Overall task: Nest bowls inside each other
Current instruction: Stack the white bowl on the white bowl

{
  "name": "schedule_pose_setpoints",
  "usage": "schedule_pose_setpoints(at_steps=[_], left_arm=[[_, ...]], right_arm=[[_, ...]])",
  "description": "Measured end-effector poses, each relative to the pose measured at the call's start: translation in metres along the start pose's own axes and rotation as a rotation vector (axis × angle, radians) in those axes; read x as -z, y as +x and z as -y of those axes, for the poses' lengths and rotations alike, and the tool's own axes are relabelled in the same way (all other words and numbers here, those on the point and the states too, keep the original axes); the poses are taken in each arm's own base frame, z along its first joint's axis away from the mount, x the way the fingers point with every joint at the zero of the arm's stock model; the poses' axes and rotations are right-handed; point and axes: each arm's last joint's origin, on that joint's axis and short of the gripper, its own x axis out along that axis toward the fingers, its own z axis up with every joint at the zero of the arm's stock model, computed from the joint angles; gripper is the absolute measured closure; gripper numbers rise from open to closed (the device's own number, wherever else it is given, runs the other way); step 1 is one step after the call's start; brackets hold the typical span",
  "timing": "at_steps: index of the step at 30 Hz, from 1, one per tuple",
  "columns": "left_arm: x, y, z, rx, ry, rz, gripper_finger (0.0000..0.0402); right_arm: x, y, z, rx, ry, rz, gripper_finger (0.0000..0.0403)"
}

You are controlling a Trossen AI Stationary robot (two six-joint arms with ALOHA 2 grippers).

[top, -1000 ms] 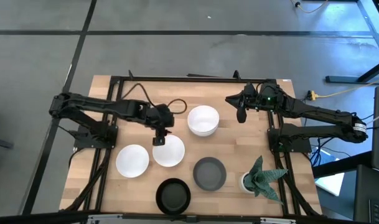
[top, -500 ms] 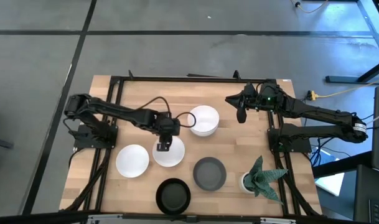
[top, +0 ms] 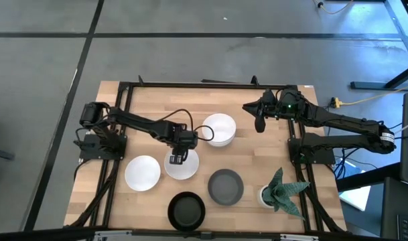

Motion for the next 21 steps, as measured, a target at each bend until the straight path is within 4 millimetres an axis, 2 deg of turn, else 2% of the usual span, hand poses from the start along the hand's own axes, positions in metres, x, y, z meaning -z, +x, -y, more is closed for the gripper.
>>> schedule_pose_setpoints(at_steps=[7, 18, 21], left_arm=[[0.000, 0.001, -0.008, -0.012, -0.025, -0.005, 0.0274], [0.002, 0.003, -0.024, -0.018, -0.077, -0.009, 0.0389], [0.003, 0.003, -0.030, 0.000, -0.105, -0.010, 0.0392]], right_arm=[[0.000, 0.000, 0.000, 0.000, -0.002, 0.000, 0.0345], [0.000, 0.000, 0.000, 0.000, -0.002, 0.000, 0.0345], [0.000, 0.000, 0.000, 0.000, -0.002, 0.000, 0.0345]])
